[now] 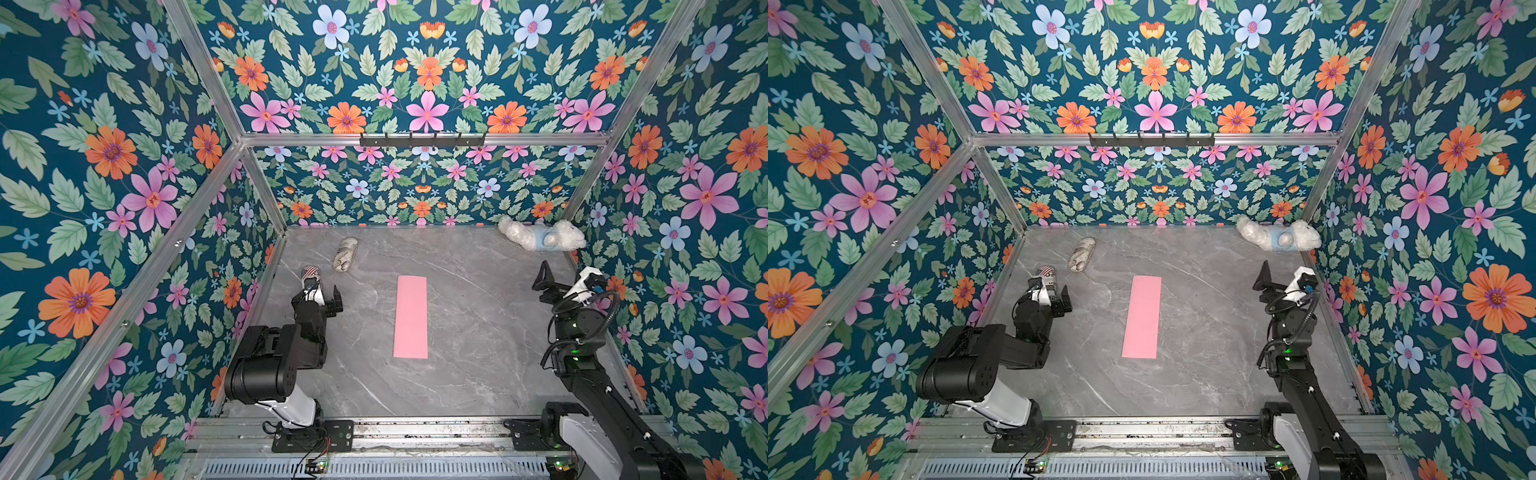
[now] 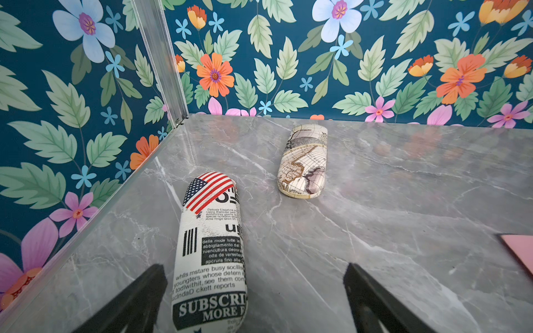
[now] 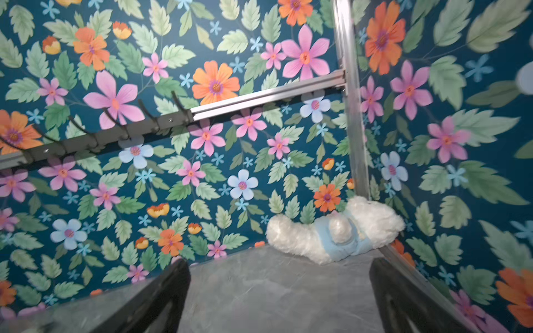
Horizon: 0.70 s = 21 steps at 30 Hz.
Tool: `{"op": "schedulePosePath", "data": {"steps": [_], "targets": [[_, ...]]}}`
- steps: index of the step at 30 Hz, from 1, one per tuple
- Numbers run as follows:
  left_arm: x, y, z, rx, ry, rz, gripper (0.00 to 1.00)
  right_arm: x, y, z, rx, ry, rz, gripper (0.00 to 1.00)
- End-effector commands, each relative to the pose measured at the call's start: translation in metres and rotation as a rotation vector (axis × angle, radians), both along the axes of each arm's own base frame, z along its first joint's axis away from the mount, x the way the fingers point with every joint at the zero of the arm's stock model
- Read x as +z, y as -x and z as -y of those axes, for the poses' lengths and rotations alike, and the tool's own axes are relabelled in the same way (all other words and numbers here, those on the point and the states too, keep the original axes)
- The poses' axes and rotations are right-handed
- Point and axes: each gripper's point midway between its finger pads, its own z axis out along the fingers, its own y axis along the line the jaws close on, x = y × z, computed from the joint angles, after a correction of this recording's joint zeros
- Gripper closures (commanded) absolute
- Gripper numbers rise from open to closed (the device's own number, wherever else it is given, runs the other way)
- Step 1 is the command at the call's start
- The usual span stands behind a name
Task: Fold the rectangular paper in half along the long edge
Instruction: Reset both arms
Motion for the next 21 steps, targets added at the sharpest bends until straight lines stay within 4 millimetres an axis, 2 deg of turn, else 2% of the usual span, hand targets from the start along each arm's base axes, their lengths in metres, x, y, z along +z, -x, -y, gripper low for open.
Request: {"op": "schedulePosePath", "data": {"steps": [1,4,6,9,15,18,20,21], "targets": [[0.0,-0.001,0.001,-0.005,-0.005,-0.003,0.0,-0.035,0.011,0.015,-0.024,-0.064,-0.053,0.01],[0.0,-0.001,0.0,-0.004,-0.005,-0.004,0.0,-0.077,0.003,0.014,-0.061,0.0,-0.216,0.01],[0.0,-0.001,0.001,-0.005,-0.005,-0.002,0.0,-0.091,0.005,0.014,-0.06,-0.005,-0.214,0.01],[0.0,-0.001,0.001,-0.005,-0.005,-0.004,0.0,-0.095,0.012,0.013,-0.053,-0.023,-0.139,0.01],[0.0,-0.001,0.001,-0.006,-0.005,-0.004,0.0,-0.116,0.004,0.012,-0.047,0.009,-0.149,0.01],[0.0,-0.001,0.001,-0.006,-0.005,-0.004,0.0,-0.112,0.003,0.006,-0.017,0.029,-0.095,0.01],[0.0,-0.001,0.0,-0.005,-0.005,-0.004,0.0,-0.129,-0.008,0.006,-0.012,0.03,-0.205,0.01],[0.0,-0.001,0.0,-0.004,-0.005,-0.003,0.0,-0.128,-0.015,0.005,-0.006,0.032,-0.205,0.01]]}}
